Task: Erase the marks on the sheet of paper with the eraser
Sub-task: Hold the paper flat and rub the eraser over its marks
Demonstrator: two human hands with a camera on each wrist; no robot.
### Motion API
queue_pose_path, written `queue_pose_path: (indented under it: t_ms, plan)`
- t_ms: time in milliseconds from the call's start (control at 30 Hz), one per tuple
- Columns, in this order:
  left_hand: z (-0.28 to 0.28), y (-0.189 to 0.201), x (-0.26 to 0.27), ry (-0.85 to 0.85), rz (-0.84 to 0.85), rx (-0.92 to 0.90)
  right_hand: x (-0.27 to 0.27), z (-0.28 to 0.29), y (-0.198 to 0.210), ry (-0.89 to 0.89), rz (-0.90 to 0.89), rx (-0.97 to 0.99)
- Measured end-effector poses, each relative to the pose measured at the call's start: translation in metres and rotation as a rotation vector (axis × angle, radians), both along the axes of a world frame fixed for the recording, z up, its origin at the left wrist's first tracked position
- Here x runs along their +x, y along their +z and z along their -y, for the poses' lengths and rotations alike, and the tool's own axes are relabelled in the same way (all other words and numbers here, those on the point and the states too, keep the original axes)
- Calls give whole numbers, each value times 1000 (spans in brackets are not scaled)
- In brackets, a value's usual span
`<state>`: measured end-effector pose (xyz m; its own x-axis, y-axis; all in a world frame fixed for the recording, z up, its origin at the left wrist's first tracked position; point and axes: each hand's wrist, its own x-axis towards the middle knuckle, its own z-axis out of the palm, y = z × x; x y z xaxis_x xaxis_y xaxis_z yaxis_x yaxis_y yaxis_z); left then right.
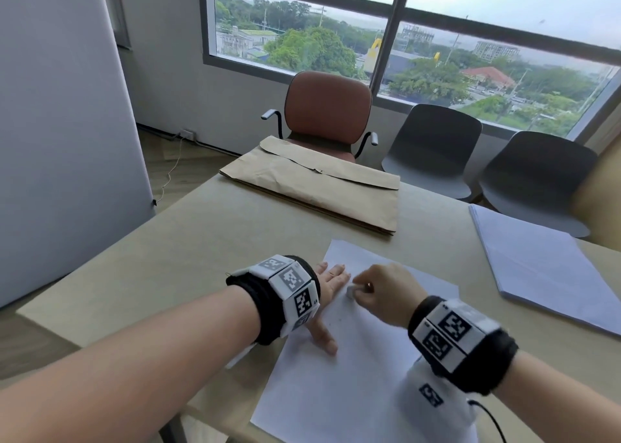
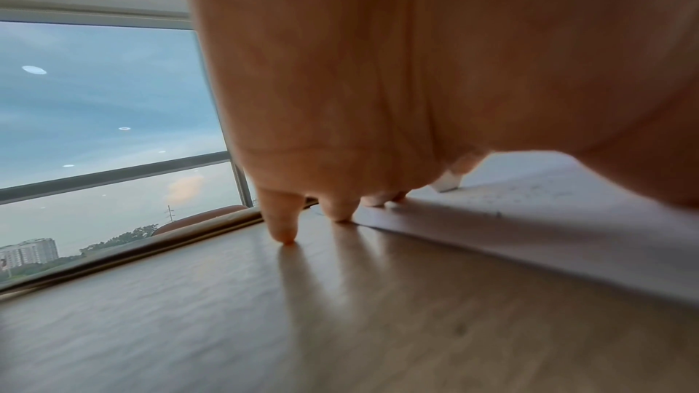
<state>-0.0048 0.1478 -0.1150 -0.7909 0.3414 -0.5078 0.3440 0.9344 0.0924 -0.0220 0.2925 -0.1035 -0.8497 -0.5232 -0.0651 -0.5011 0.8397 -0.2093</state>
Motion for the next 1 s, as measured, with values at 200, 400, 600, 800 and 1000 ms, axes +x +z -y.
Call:
queue_pose_path:
  t_ms: [200,400,600,800,1000]
  plan:
    - [-3,-4,0,17,-12,-10,36,9,-7,171,100,-92]
    - [-1,1,0,4,0,-4,1,1,-7,-54,-3,-26]
    - [0,-5,-2,7,-10,-12,36,0,-5,136,92,15]
    - [0,-4,0,12,-8,-9,9,-3,0,-19,-4,39]
    - [-1,0,3,14,-15,-8,35,-5,6,163,188,16]
